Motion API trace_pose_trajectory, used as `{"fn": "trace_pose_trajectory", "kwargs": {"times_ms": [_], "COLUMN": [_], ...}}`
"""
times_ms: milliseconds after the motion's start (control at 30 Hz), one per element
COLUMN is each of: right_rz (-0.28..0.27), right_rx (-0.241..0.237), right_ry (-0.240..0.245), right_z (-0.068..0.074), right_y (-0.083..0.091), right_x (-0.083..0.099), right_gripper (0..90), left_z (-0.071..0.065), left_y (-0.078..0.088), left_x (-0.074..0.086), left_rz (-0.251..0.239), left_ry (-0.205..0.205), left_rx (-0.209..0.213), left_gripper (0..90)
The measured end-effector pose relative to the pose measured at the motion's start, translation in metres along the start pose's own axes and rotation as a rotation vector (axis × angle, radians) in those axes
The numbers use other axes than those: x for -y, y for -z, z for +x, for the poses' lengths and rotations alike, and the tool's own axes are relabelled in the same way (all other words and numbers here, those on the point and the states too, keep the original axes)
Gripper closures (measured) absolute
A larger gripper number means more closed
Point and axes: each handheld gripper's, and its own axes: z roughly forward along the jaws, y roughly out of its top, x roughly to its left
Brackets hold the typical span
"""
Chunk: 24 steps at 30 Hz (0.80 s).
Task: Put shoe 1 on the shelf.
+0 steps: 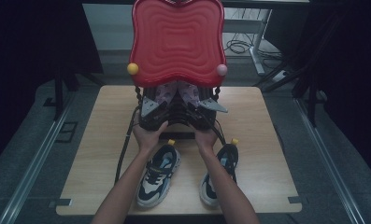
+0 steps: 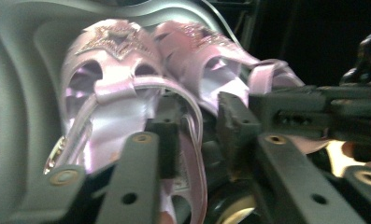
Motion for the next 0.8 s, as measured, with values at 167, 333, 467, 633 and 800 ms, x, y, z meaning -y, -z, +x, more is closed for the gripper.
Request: {"fn": "trace_pose_trajectory", "kwargs": {"times_ms": [167, 333, 467, 633, 800], "right_rz": [-0.007, -0.005, -0.009, -0.012, -0.026], "right_rx": [-0.013, -0.012, -0.022, -0.042, -0.071], "right_ry": [0.000, -0.016, -0.008, 0.000, 0.014], "right_z": [0.003, 0.002, 0.001, 0.001, 0.002], "right_y": [0.006, 0.014, 0.022, 0.033, 0.046], "right_x": [-0.001, -0.002, -0.001, -0.002, -0.004], "right_gripper": [59.2, 53.9, 52.6, 51.3, 51.7], "left_z": [0.002, 0.004, 0.002, 0.000, 0.000], "left_y": [0.006, 0.015, 0.023, 0.036, 0.050], "left_x": [-0.002, -0.005, -0.007, -0.010, -0.008], "left_rz": [-0.003, -0.001, 0.002, 0.014, 0.039], "left_ry": [0.021, 0.052, 0.056, 0.077, 0.094], "left_rx": [0.030, 0.053, 0.067, 0.091, 0.108], "left_gripper": [58.9, 55.0, 53.3, 52.7, 52.6]}}
